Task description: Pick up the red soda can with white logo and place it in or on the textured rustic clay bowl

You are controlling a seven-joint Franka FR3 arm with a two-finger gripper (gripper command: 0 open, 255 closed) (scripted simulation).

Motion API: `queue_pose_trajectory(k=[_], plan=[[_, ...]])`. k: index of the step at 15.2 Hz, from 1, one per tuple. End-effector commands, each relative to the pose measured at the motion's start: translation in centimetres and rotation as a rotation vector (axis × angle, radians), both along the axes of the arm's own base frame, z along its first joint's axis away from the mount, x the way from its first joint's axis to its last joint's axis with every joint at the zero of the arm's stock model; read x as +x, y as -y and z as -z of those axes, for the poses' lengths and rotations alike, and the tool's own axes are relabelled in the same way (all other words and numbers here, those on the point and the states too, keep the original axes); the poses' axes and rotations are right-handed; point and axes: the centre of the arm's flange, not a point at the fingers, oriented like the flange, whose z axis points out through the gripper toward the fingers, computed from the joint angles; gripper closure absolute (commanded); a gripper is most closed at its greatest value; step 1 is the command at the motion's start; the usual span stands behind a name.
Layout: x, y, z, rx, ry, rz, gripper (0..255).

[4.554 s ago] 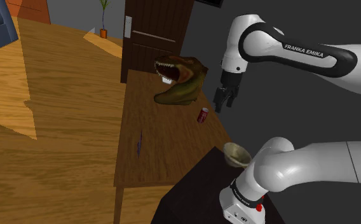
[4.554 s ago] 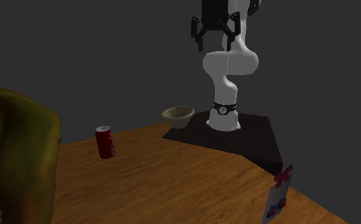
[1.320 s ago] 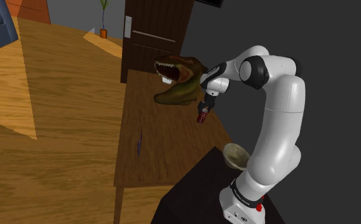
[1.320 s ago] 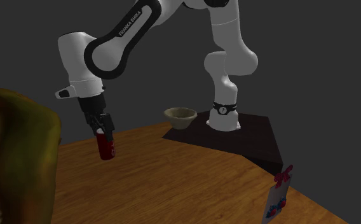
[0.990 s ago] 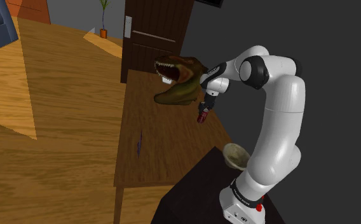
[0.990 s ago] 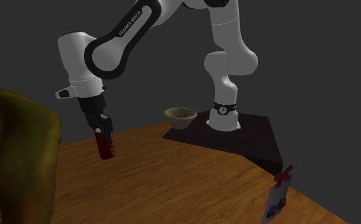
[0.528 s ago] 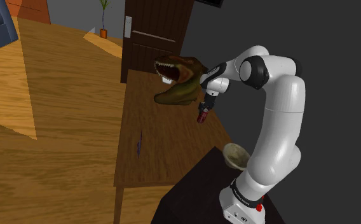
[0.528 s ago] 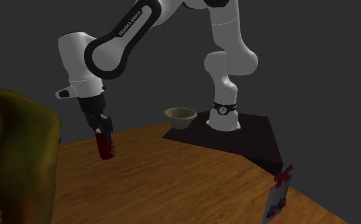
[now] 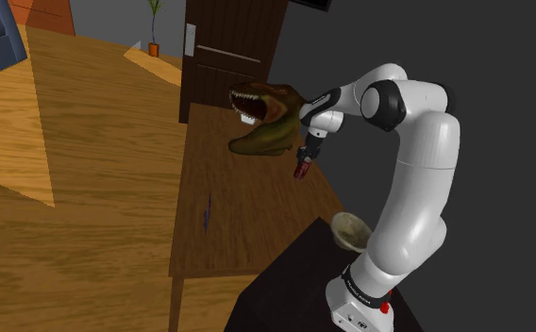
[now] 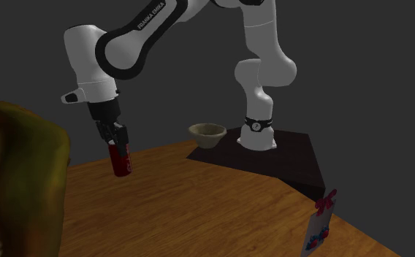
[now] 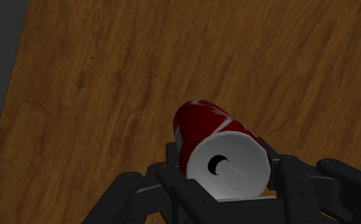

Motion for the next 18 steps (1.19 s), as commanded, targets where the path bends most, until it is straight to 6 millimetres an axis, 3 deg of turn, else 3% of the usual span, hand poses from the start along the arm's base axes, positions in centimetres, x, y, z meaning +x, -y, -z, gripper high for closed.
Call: queue_pose_trajectory(k=[1,18], plan=[[0.0,0.0,-1.1,0.0,0.0,0.0,255],[0.0,0.0,-10.1,0.0,0.0,0.0,255]])
